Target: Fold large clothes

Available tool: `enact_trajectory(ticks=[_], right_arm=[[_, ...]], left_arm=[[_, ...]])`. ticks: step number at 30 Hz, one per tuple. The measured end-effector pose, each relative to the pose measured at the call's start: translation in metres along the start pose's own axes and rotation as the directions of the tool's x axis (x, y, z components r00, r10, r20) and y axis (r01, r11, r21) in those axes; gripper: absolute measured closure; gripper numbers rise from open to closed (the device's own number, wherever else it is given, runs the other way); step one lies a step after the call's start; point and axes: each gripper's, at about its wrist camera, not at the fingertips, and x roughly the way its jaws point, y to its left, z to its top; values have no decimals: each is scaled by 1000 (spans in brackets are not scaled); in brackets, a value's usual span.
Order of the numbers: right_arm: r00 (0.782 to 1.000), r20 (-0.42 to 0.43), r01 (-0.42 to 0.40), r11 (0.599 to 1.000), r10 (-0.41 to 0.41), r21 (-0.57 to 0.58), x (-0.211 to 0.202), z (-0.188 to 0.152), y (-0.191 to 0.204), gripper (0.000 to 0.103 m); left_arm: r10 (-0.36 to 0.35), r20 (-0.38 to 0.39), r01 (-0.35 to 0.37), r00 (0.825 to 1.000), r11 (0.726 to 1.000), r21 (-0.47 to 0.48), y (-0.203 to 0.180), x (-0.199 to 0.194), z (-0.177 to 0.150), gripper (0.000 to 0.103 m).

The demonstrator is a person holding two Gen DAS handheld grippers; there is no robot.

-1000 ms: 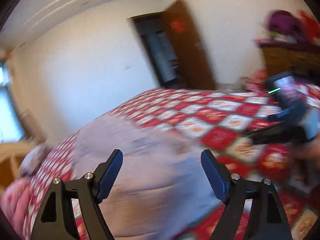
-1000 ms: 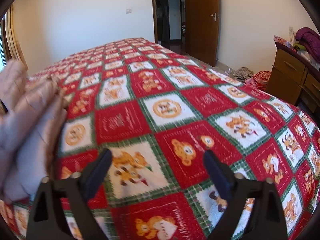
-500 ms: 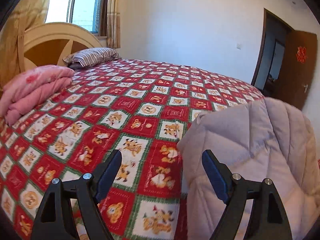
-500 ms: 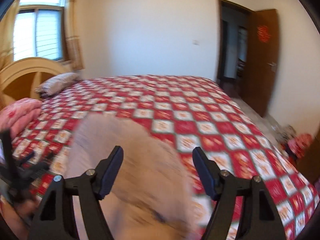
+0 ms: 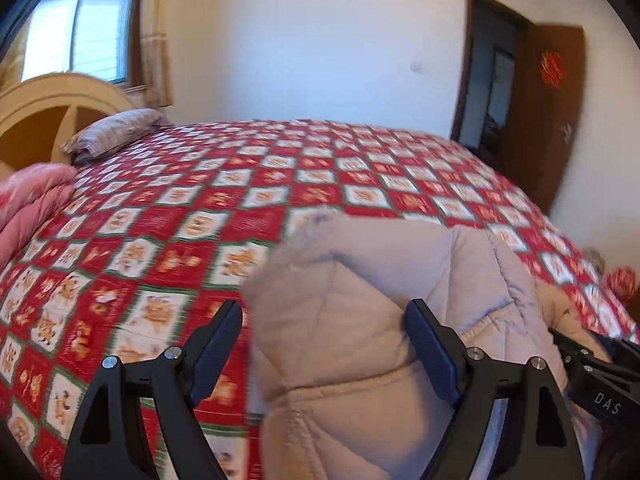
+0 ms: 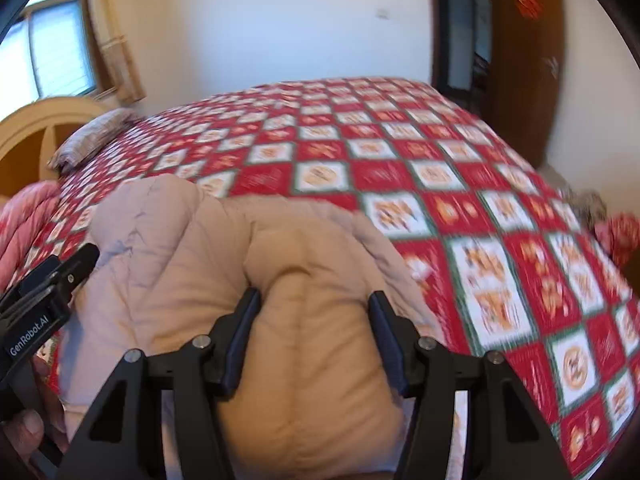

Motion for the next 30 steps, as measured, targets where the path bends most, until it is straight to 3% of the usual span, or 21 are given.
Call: enact_trajectory(ticks=[4, 9, 15, 30], right_arm=[[1000, -7, 15, 999, -15, 34, 4, -8, -23, 44], [1000, -3, 16, 999, -16, 50, 12, -17, -33, 43], [1000, -11, 2, 998, -1, 69, 23, -24, -37, 41], [1000, -3, 1, 997, -1, 83, 34, -36, -43, 39]], left_arm=[[57, 8, -57, 998, 996, 69, -29, 9, -9, 9], [19, -14, -19, 1000, 999, 34, -28, 24, -17, 3], [-9, -60, 10, 998, 1000, 18, -27, 38, -23, 1], [9, -57, -7, 998, 999, 39, -33, 43, -31, 1]])
